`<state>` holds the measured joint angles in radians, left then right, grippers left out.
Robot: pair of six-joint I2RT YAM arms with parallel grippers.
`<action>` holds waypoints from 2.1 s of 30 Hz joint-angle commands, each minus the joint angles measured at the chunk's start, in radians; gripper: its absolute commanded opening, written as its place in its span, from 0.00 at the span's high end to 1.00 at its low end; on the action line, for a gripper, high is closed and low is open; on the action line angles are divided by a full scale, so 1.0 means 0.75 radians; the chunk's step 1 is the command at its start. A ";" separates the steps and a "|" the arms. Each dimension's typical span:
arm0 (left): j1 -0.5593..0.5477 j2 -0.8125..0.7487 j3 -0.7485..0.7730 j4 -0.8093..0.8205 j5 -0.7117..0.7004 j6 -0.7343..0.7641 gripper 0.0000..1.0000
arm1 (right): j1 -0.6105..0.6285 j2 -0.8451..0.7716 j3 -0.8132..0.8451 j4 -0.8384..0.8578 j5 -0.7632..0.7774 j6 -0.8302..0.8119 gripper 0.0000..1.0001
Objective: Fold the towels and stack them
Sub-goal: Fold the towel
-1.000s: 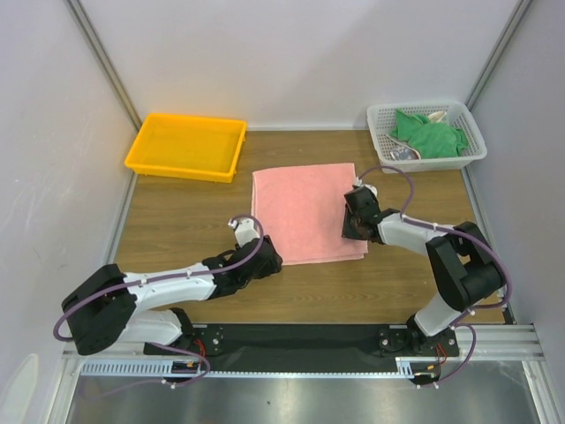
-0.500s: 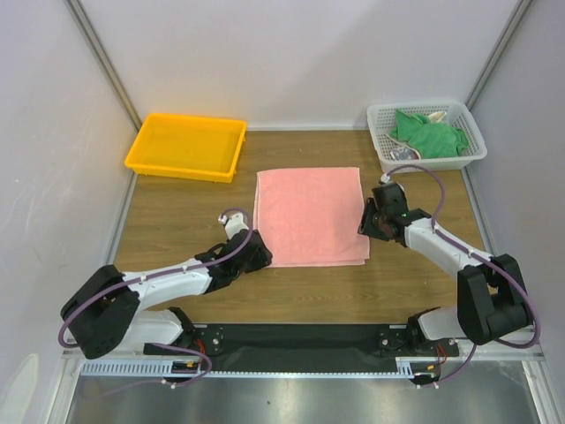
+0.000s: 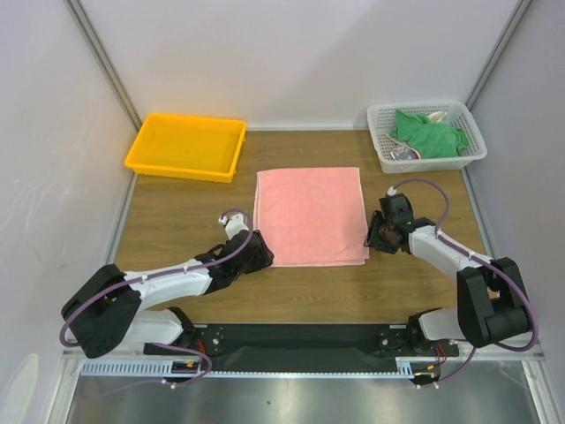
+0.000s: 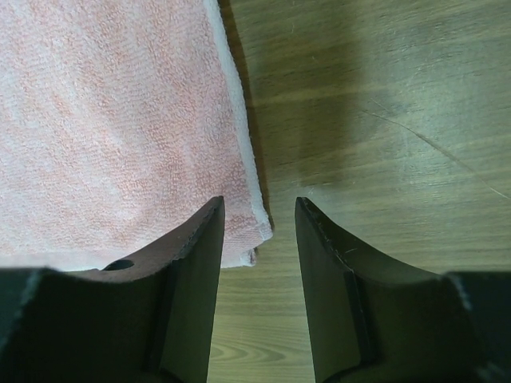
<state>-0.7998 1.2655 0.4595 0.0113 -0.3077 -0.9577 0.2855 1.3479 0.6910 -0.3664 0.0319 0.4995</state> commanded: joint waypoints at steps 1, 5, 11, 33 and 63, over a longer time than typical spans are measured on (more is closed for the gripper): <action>0.009 -0.065 -0.013 -0.044 -0.058 0.021 0.41 | -0.008 -0.018 -0.005 0.043 -0.020 -0.010 0.53; 0.009 -0.076 -0.017 -0.060 -0.089 0.025 0.42 | -0.013 0.005 -0.007 0.053 -0.026 -0.014 0.54; 0.011 0.012 -0.036 0.036 -0.021 0.001 0.48 | -0.015 0.005 -0.011 0.045 -0.008 -0.014 0.54; 0.011 -0.010 -0.028 -0.021 -0.074 0.007 0.79 | -0.039 0.003 -0.062 0.075 -0.004 -0.001 0.55; 0.011 -0.037 -0.024 0.001 -0.107 0.013 1.00 | -0.068 -0.055 -0.248 0.170 -0.178 0.148 0.72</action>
<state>-0.7967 1.2545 0.4393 -0.0093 -0.3630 -0.9588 0.2348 1.2919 0.5323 -0.1955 -0.1013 0.5991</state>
